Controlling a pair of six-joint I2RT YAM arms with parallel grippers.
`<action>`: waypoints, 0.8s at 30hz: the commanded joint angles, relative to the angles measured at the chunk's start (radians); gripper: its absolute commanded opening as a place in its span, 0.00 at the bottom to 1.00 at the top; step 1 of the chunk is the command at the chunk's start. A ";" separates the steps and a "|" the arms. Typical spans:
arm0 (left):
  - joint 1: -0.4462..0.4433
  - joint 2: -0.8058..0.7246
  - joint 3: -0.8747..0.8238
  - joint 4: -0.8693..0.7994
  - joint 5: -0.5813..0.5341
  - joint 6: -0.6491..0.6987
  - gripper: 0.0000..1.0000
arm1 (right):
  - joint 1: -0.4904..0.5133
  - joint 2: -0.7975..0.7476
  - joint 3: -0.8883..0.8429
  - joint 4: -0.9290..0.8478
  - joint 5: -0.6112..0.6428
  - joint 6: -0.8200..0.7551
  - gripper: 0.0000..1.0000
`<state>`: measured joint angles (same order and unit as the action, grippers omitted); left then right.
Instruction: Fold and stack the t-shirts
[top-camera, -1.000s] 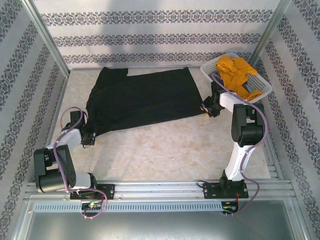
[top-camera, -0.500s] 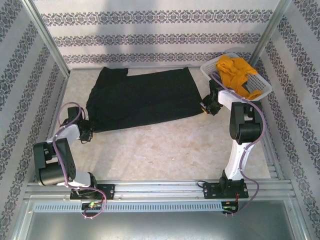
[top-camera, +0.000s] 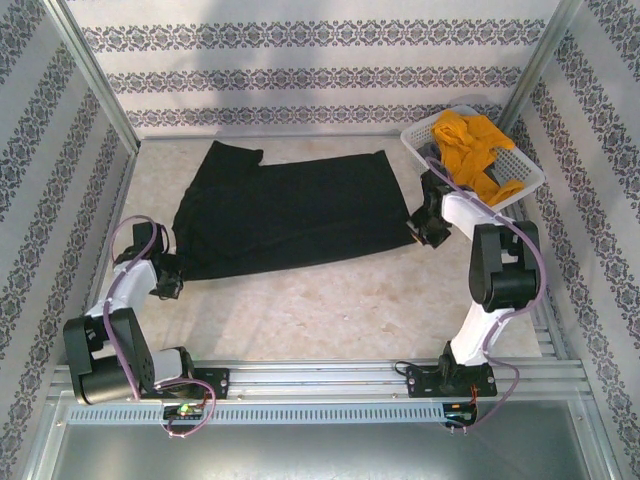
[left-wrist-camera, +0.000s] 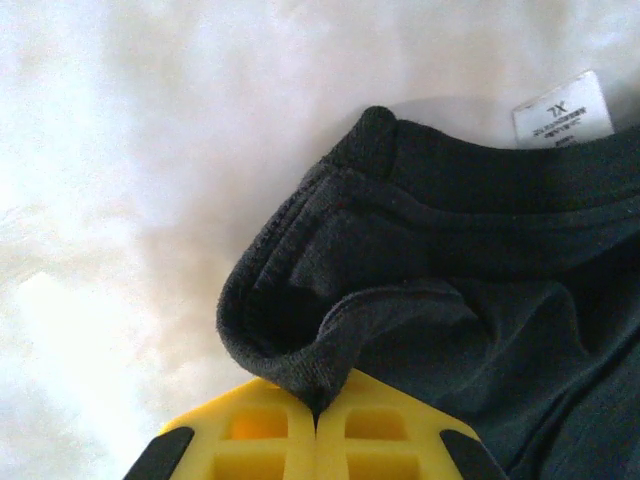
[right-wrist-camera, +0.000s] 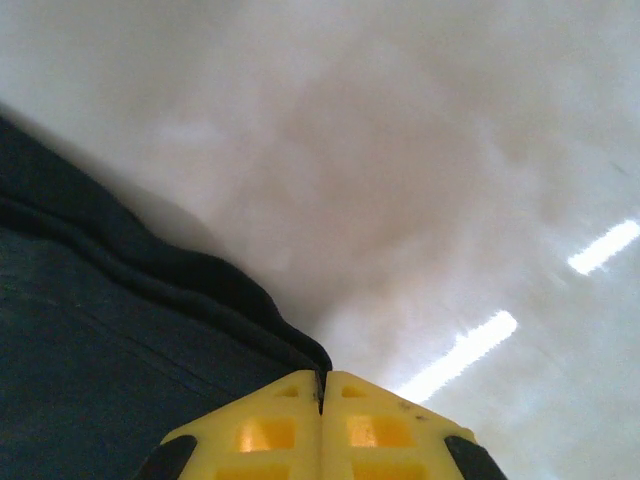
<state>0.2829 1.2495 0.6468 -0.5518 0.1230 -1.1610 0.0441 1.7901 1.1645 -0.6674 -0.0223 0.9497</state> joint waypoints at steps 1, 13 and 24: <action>0.011 -0.044 -0.024 -0.101 -0.033 -0.015 0.00 | 0.008 -0.098 -0.101 -0.095 0.087 0.049 0.00; 0.007 -0.246 -0.131 -0.258 -0.090 -0.063 0.01 | 0.031 -0.393 -0.417 -0.164 0.120 0.117 0.00; -0.021 -0.315 -0.036 -0.312 -0.091 -0.030 0.52 | 0.060 -0.576 -0.427 -0.072 0.097 0.030 0.26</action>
<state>0.2790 0.9661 0.5457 -0.8089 0.0475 -1.2076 0.0830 1.2602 0.7040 -0.7872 0.0601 1.0340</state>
